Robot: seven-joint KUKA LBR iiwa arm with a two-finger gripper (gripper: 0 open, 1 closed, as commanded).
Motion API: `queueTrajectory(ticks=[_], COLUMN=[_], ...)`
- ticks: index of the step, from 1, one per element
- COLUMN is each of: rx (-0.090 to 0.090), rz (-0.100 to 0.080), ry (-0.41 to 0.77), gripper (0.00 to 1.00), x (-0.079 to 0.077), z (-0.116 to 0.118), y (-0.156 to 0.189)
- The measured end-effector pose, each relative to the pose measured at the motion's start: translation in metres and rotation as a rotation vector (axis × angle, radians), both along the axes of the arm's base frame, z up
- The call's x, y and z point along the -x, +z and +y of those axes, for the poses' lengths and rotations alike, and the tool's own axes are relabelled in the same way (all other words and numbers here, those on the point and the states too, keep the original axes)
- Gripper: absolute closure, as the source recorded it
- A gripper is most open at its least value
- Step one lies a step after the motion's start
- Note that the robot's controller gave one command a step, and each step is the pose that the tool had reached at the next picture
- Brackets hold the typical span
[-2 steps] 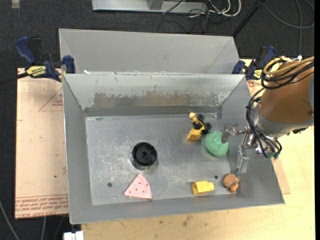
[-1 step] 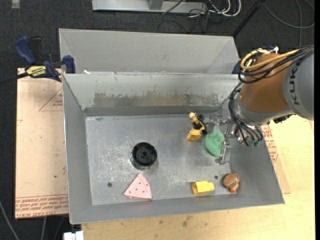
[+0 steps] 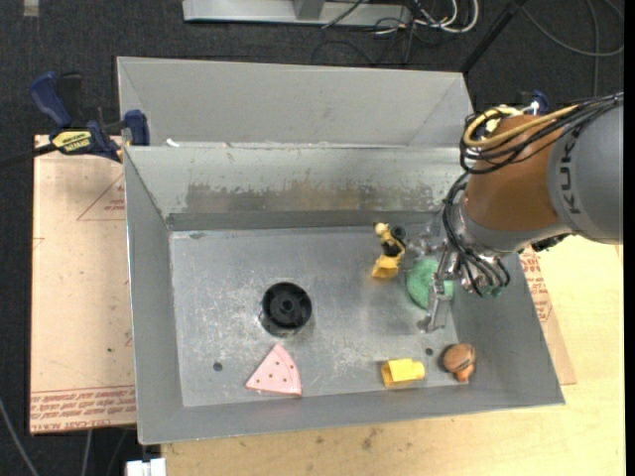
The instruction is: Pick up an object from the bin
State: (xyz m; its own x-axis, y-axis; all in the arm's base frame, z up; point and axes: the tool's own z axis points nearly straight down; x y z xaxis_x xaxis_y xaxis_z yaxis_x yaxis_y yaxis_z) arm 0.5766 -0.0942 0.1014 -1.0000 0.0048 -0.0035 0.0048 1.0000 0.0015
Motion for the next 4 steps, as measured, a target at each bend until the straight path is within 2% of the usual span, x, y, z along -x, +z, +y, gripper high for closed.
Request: queueTrajectory(ticks=[1,2,3,4], rx=[0.003,0.001,0.001,0.003], rz=[-0.016,-0.001,-0.002,-0.003], ry=[-0.051,-0.050,-0.051,-0.014], gripper=[1.00,0.00,0.00,0.00], x=[-0.045,-0.042,-0.042,-0.060], z=[0.019,0.020,0.020,0.058], y=[-0.026,-0.029,-0.029,-0.030])
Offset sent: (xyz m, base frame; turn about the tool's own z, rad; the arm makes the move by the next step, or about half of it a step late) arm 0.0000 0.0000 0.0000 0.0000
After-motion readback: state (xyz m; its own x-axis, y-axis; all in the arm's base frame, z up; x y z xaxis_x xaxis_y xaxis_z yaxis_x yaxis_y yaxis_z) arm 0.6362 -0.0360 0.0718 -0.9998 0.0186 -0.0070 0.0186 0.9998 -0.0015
